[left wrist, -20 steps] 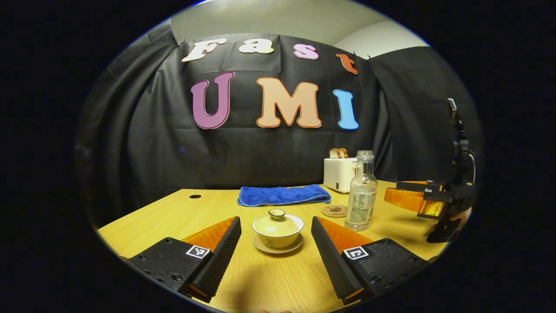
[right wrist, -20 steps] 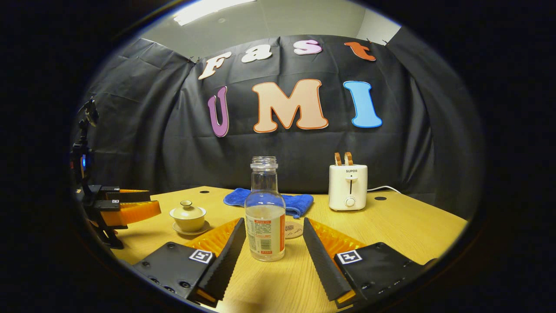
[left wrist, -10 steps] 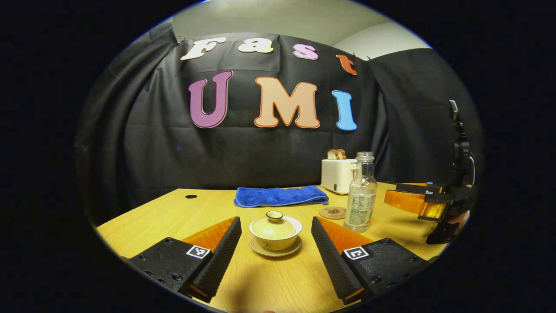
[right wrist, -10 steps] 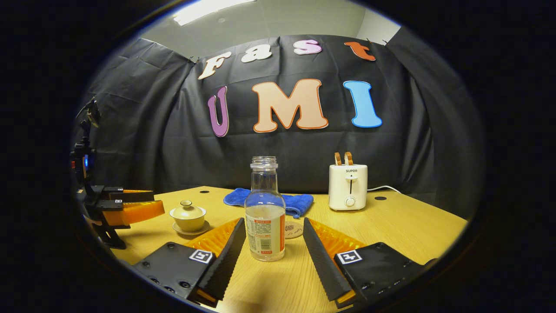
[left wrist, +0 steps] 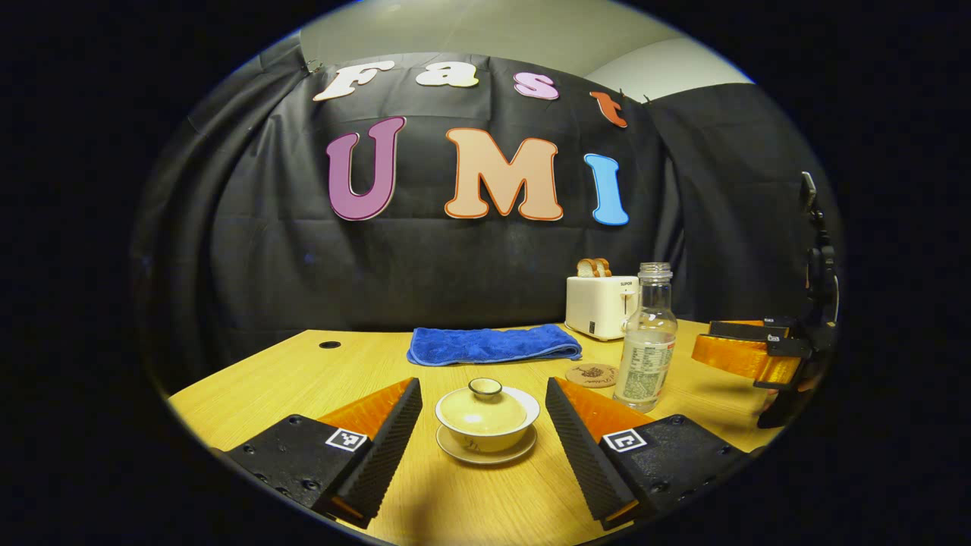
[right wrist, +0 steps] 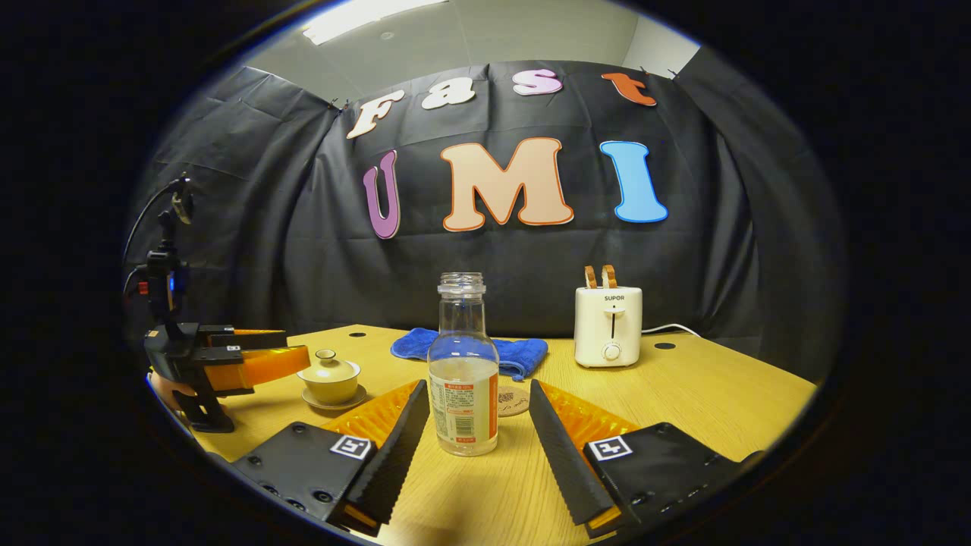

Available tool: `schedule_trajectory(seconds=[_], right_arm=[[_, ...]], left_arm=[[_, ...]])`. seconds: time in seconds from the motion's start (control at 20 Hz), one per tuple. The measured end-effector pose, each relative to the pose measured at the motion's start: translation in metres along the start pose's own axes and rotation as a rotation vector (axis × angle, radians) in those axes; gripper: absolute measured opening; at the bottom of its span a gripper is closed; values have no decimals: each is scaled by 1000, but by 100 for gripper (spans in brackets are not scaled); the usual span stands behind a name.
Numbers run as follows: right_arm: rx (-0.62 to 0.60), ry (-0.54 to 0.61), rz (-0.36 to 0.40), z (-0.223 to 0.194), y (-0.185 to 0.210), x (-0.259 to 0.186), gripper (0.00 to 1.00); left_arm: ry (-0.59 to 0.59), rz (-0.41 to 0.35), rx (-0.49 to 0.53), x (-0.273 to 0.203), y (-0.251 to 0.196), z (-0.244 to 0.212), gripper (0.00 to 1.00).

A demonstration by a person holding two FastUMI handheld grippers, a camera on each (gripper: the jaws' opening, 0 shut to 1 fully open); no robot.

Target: Open the teacup lid with one hand, grasp the water bottle and pour water into the teacup with the other hand; after pouring, place the water bottle on the coaster and then close the teacup lid.

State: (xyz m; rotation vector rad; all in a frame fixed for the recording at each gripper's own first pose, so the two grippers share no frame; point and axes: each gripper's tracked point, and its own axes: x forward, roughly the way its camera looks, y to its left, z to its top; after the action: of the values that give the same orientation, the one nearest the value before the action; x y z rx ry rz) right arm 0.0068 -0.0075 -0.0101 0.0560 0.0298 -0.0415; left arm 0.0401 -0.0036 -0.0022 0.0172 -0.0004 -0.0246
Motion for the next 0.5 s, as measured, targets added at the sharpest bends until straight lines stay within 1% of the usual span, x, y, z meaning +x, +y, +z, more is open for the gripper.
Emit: schedule_trajectory(seconds=[0.05,0.1,0.45,0.5], right_arm=[[0,-1,0,0,0,0,87],[0,-1,1,0,0,0,92],[0,-1,1,0,0,2,92],[0,-1,1,0,0,2,92]], left_arm=[[7,-7,1,2,0,-2,96],[20,-17,3,7,-2,-5,96],[91,-42,11,34,0,-17,94],[102,-44,15,38,-1,-19,90]])
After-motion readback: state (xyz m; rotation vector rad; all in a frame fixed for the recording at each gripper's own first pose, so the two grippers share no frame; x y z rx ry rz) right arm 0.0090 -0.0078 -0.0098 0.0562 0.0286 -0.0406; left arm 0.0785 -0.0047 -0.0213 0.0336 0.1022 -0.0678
